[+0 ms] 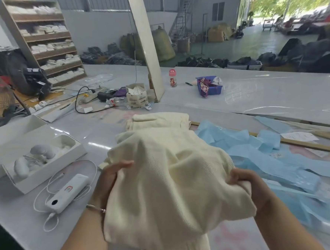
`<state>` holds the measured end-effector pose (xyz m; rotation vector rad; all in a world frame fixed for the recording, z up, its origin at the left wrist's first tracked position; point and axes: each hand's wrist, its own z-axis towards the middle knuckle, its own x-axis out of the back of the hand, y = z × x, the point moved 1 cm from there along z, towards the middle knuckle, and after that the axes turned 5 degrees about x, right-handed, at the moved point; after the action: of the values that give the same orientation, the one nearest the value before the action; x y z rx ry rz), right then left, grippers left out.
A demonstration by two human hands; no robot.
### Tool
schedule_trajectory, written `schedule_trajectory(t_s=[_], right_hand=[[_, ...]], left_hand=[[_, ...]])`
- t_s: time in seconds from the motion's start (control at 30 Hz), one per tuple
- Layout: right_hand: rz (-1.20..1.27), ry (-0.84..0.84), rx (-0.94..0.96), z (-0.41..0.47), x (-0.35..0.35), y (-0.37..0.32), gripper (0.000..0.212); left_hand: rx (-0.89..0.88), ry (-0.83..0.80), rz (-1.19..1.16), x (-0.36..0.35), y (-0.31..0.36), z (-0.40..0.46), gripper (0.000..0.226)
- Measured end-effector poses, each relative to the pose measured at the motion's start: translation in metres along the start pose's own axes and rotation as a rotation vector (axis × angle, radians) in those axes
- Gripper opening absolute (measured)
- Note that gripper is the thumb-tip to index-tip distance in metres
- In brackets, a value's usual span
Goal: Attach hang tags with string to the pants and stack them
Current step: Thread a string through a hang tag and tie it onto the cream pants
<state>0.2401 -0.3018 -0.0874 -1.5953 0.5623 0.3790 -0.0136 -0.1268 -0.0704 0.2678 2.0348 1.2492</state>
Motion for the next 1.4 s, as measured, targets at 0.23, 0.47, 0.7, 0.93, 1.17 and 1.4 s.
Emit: schedule_trajectory(t_s=[0.23, 0.47, 0.7, 0.93, 1.17, 1.4], right_hand=[[0.17, -0.256, 0.29, -0.104, 0.022, 0.005, 0.047], [-0.054, 0.095, 0.198, -0.221, 0.05, -0.006, 0.048], [0.337, -0.212, 0.376, -0.352, 0.068, -0.055, 0.047], [-0.039, 0.232, 0.606, -0.425, 0.084, -0.088, 0.032], [-0.108, 0.344, 0.588, -0.456, 0.063, -0.096, 0.019], [-0.207, 0.263, 0.517, -0.459, 0.044, -0.087, 0.008]], left_hand=[[-0.162, -0.033, 0.025, -0.079, -0.003, -0.067, 0.026], [-0.29, -0.014, 0.103, -0.19, -0.063, -0.154, 0.047], [-0.469, -0.04, 0.172, -0.286, -0.097, -0.222, 0.018], [-0.475, -0.003, 0.328, -0.335, -0.118, -0.253, 0.024], [-0.742, 0.614, 0.933, -0.33, -0.116, -0.253, 0.016], [-0.424, -0.222, 1.531, -0.394, -0.16, -0.267, 0.05]])
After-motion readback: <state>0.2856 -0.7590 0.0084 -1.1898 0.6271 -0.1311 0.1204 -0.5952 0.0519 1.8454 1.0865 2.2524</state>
